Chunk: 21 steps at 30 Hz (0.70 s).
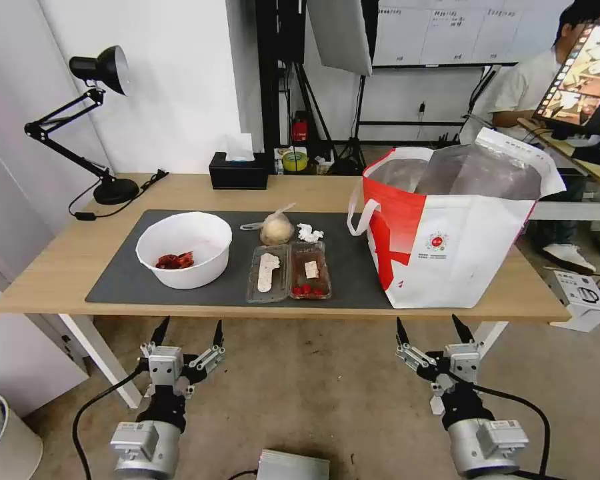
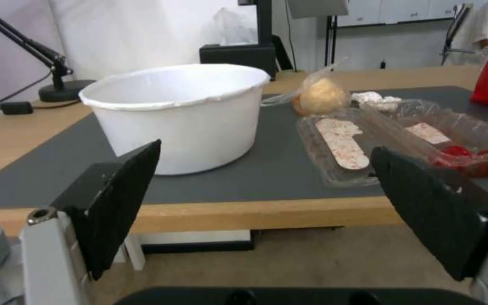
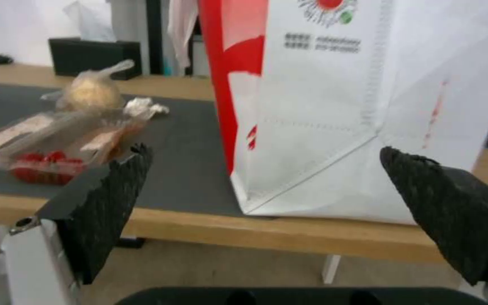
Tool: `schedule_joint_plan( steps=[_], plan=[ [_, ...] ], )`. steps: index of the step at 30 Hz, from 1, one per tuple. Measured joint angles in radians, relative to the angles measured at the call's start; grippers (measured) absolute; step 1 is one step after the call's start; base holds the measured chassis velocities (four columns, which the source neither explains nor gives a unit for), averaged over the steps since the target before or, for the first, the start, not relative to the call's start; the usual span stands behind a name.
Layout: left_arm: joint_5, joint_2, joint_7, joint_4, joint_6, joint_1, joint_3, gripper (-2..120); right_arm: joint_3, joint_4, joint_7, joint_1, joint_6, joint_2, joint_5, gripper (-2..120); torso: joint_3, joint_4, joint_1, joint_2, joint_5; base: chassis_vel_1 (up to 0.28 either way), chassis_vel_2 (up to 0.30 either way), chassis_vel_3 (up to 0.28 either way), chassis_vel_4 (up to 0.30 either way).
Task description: Pick up the trash from the table and place it into the takeout bag.
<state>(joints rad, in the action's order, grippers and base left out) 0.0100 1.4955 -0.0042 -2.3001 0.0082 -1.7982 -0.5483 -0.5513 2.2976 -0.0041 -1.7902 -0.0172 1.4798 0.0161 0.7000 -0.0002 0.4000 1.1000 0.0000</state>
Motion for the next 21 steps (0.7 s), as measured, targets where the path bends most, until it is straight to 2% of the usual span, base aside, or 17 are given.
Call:
schedule_joint_plan(
  steps=[1, 4, 5, 8, 9, 10, 11, 14, 15, 16, 21],
  plan=[
    [0.0, 0.0, 0.0, 0.0, 0.0, 0.0, 0.0, 100, 0.0, 0.0, 0.0, 0.0, 0.0, 0.0, 0.0, 100, 0.0, 0.0, 0.0, 0.0, 0.0, 0.0, 0.0, 0.0, 0.0],
    [0.074, -0.04, -0.041, -0.02, 0.09, 0.015, 0.016, 100, -0.013, -0.012, -0.025, 0.051, -0.094, -0.09, 0.074, 100, 0.0, 0.0003, 0.0, 0.0, 0.0002, 0.0, 0.0, 0.0, 0.0],
    [0.074, -0.04, -0.041, -0.02, 0.09, 0.015, 0.016, 100, -0.013, -0.012, -0.025, 0.051, -0.094, -0.09, 0.074, 100, 0.0, 0.0003, 0.0, 0.0, 0.0002, 0.0, 0.0, 0.0, 0.0],
    [0.181, -0.096, -0.1, -0.047, 0.222, 0.038, 0.041, 100, -0.029, -0.026, -0.055, 0.113, -0.211, -0.202, 0.166, 100, 0.0, 0.0003, 0.0, 0.0, 0.0002, 0.0, 0.0, 0.0, 0.0],
    [0.181, -0.096, -0.1, -0.047, 0.222, 0.038, 0.041, 100, -0.029, -0.026, -0.055, 0.113, -0.211, -0.202, 0.166, 100, 0.0, 0.0003, 0.0, 0.0, 0.0002, 0.0, 0.0, 0.0, 0.0],
    [0.212, -0.112, -0.115, -0.055, 0.254, 0.046, 0.048, 100, -0.034, -0.031, -0.065, 0.135, -0.252, -0.241, 0.197, 100, 0.0, 0.0002, 0.0, 0.0, 0.0002, 0.0, 0.0, 0.0, 0.0],
    [0.225, -0.118, -0.122, -0.058, 0.267, 0.05, 0.05, 100, -0.038, -0.035, -0.073, 0.152, -0.283, -0.27, 0.222, 100, 0.0, 0.0, 0.0, 0.0, 0.0002, 0.0, 0.0, 0.0, 0.0],
    [0.225, -0.118, -0.122, -0.058, 0.267, 0.05, 0.05, 100, -0.038, -0.035, -0.073, 0.152, -0.283, -0.27, 0.222, 100, 0.0, 0.0, 0.0, 0.0, 0.0002, 0.0, 0.0, 0.0, 0.0],
    [0.235, -0.122, -0.126, -0.06, 0.273, 0.052, 0.052, 100, -0.043, -0.047, -0.094, 0.198, -0.357, -0.355, 0.288, 100, 0.0, -0.0005, 0.0, 0.0, 0.0006, 0.0, 0.0, 0.0, 0.0],
    [0.235, -0.122, -0.126, -0.06, 0.273, 0.052, 0.052, 100, -0.044, -0.052, -0.102, 0.22, -0.386, -0.384, 0.316, 100, 0.0, 0.0002, 0.0, 0.0, -0.0001, 0.0, 0.0, 0.0, 0.0],
    [0.234, -0.122, -0.125, -0.061, 0.273, 0.051, 0.05, 100, -0.044, -0.056, -0.11, 0.239, -0.413, -0.41, 0.344, 100, 0.0, 0.0004, 0.0, 0.0, 0.0002, 0.0, 0.0, 0.0, 0.0]
  ],
)
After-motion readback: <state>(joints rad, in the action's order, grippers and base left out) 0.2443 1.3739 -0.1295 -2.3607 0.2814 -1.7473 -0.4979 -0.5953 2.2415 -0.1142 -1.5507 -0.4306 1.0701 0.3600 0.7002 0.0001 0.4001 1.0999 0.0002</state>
